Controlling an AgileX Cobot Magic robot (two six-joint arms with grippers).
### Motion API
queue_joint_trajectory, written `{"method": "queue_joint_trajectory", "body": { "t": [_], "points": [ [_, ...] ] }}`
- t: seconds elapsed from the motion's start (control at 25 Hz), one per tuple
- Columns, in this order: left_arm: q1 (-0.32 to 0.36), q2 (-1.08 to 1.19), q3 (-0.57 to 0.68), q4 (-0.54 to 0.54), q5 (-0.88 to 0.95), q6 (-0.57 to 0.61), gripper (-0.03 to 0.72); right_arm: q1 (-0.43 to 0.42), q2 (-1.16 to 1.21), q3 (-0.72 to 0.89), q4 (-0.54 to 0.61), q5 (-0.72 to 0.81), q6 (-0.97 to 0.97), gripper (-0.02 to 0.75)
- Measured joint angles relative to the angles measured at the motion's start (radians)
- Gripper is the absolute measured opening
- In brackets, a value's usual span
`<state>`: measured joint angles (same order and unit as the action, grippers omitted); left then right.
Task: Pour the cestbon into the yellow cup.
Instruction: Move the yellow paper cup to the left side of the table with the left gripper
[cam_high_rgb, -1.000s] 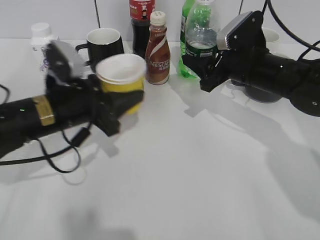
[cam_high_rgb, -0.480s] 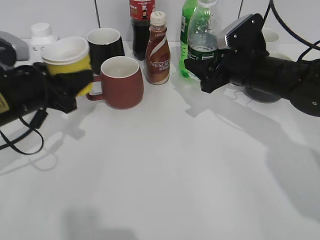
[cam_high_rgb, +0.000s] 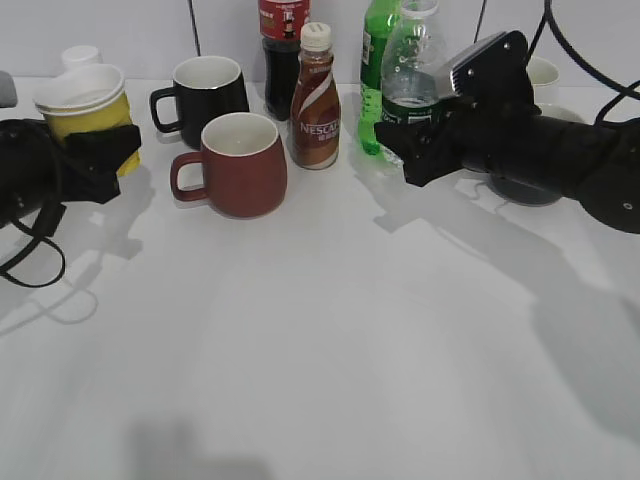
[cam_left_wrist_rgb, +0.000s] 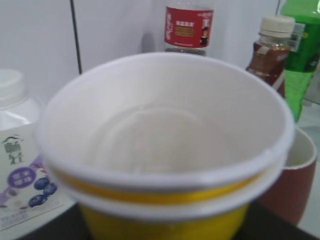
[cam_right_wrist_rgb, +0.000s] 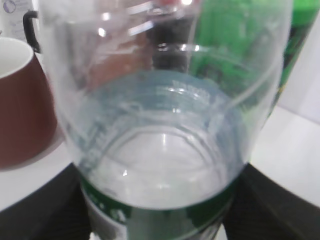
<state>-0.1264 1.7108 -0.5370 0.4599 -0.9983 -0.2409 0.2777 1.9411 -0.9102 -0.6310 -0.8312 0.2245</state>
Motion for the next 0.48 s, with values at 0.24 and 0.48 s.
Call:
{"method": "queue_joint_trajectory", "body": {
  "t": [0.24, 0.48],
  "points": [
    [0.0, 0.022, 0.0, -0.079, 0.0, 0.016, 0.33, 0.0, 0.041, -0.001, 0.039, -0.035, 0.019, 0.483],
    [0.0, 0.089, 0.0, -0.109, -0.036, 0.102, 0.33, 0.0, 0.043, -0.001, 0.043, -0.064, 0.022, 0.482]
  ]
}}
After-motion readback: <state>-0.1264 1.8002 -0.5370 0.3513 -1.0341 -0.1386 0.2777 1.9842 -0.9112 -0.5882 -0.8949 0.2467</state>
